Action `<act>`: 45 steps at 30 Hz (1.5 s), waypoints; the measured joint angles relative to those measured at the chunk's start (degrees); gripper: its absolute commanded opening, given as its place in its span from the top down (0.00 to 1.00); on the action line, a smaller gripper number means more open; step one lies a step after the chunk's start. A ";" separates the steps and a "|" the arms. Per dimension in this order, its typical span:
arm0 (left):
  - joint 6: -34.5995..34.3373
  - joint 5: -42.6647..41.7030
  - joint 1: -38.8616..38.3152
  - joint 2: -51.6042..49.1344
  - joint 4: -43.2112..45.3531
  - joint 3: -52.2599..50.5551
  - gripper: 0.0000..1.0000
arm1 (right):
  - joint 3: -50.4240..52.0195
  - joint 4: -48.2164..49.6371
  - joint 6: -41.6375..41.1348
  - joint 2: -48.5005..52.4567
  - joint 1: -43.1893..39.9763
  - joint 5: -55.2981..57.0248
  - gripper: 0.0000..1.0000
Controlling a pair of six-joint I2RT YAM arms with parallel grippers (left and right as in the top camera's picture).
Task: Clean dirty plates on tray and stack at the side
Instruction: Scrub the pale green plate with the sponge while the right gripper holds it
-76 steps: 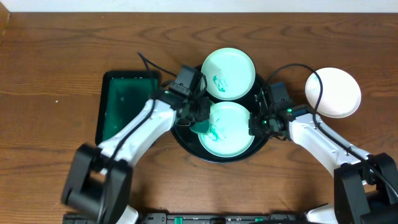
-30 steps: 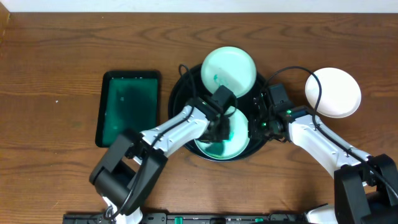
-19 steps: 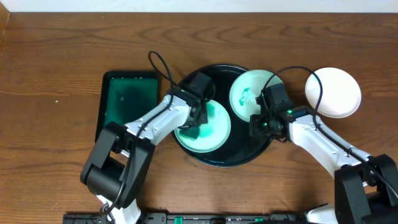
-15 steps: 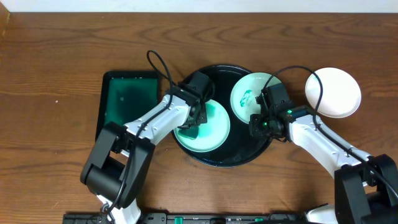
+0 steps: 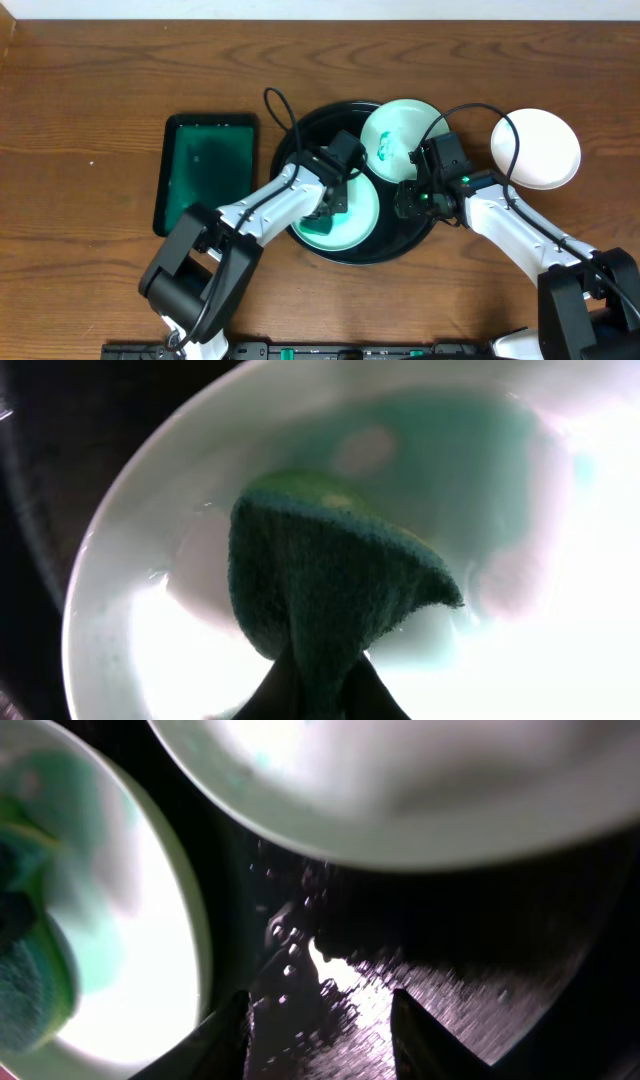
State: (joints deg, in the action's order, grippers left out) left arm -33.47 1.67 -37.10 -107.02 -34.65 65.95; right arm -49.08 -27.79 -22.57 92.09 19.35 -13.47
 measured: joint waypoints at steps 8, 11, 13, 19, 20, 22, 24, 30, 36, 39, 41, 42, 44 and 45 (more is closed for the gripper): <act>-1.77 -2.80 -1.42 0.00 1.31 -0.09 0.93 | 0.00 0.98 0.00 0.00 0.00 -0.26 0.57; -2.32 -3.32 -1.42 0.00 1.64 -0.11 0.93 | 0.00 2.47 -0.02 0.31 0.13 -1.38 0.56; -2.38 -3.63 -1.42 0.00 1.73 -0.11 0.93 | 0.00 4.24 -0.07 1.18 0.79 -2.27 0.56; -2.58 -4.70 -1.42 0.00 1.88 -0.13 0.93 | 0.00 9.40 -2.36 6.40 4.96 -3.69 0.78; -2.58 -4.76 -1.42 0.00 1.90 -0.13 0.93 | -0.17 10.25 -2.82 6.69 5.55 -3.17 0.93; -2.58 -4.76 -1.42 0.00 1.90 -0.13 0.93 | -0.28 10.19 -3.87 7.15 5.90 -1.05 0.99; -2.58 -4.72 -1.42 0.00 1.90 -0.17 0.93 | -0.28 10.03 -4.79 7.32 5.86 0.48 0.99; -2.49 -4.92 -1.40 0.00 2.03 -0.20 0.93 | -0.37 10.01 -6.58 7.43 6.21 1.38 0.98; 2.10 -14.10 -1.42 -0.04 9.44 -0.81 0.93 | -0.39 10.05 -6.97 7.43 6.45 1.90 0.99; 3.28 -19.32 -2.34 -0.15 12.44 -0.81 0.93 | -0.70 10.99 -7.37 7.98 6.84 1.11 0.99; 3.54 -20.83 -2.01 -0.15 12.61 -0.83 0.93 | -0.72 10.95 -7.80 8.00 6.84 1.09 0.99; 3.56 -21.14 -1.92 -0.17 12.66 -0.85 0.93 | -0.74 10.97 -7.87 8.00 6.84 1.09 0.99; 3.54 -21.22 -1.77 -0.20 12.68 -0.85 0.94 | -0.74 10.97 -7.91 8.02 6.84 1.07 0.99; 3.52 -21.11 -1.70 -0.20 12.70 -0.85 0.93 | -0.74 11.02 -7.98 8.02 6.84 1.05 0.99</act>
State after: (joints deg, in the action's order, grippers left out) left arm -29.95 -19.44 -38.81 -107.22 -21.96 65.10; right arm -49.82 -16.78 -30.55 100.12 26.20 -12.43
